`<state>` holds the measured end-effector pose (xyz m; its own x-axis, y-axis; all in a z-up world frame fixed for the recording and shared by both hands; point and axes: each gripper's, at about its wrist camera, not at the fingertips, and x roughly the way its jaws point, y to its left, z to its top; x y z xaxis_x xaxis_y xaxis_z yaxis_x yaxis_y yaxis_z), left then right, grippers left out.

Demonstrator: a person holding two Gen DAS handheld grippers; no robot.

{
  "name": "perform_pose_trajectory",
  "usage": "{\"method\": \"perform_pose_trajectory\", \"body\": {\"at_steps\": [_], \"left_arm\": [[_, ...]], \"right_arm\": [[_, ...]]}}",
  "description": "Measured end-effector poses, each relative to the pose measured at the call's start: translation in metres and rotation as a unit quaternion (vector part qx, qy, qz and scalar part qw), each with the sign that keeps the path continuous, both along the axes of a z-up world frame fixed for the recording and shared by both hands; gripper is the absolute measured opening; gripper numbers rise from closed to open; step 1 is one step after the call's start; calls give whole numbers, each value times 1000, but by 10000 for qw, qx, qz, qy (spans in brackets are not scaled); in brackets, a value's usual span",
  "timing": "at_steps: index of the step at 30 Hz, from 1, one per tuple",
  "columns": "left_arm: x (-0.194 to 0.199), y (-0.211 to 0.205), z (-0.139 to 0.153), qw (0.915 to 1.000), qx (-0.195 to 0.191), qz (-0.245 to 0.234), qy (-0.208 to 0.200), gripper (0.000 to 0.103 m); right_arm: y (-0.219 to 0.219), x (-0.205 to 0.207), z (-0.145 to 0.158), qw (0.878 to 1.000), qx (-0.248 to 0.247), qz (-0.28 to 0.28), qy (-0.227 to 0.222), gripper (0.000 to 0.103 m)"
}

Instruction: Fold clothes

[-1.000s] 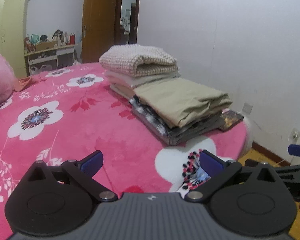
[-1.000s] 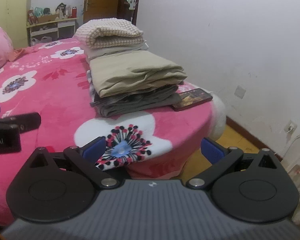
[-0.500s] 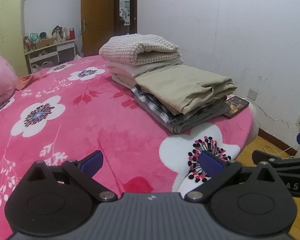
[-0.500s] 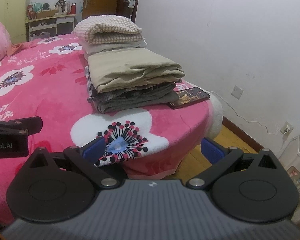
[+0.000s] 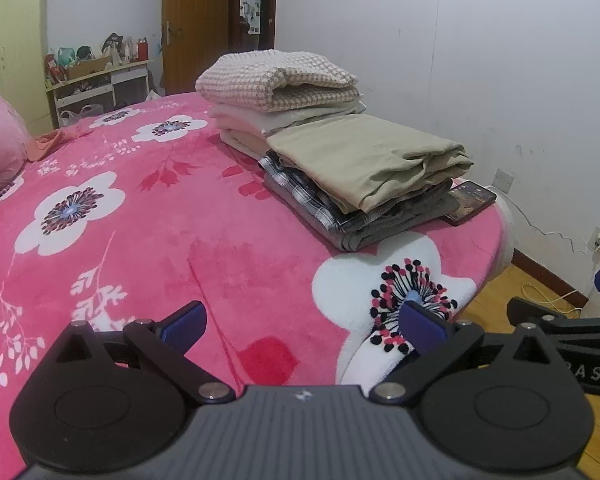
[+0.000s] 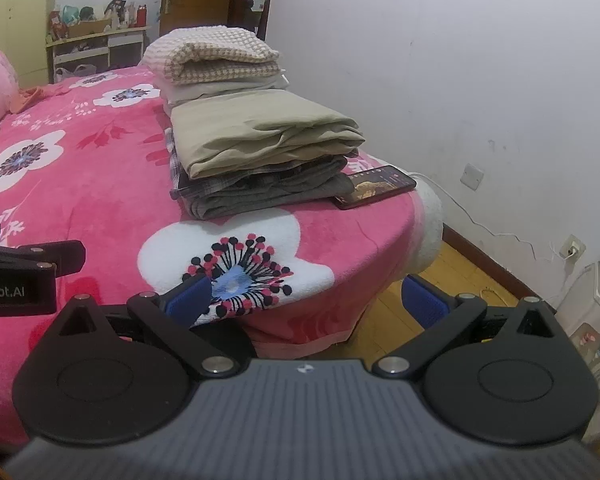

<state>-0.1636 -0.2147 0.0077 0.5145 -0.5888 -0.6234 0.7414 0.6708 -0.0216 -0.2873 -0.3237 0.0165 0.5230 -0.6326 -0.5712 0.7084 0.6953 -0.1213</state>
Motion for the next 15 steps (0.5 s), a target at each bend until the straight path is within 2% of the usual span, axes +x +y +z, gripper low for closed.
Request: {"method": "perform_pose_trajectory", "body": {"at_steps": [15], "left_arm": [[2,-1,-2,9999,-33,71,146,103]], "right_arm": [[2,0,2,10000,-58,42,27,102]]}}
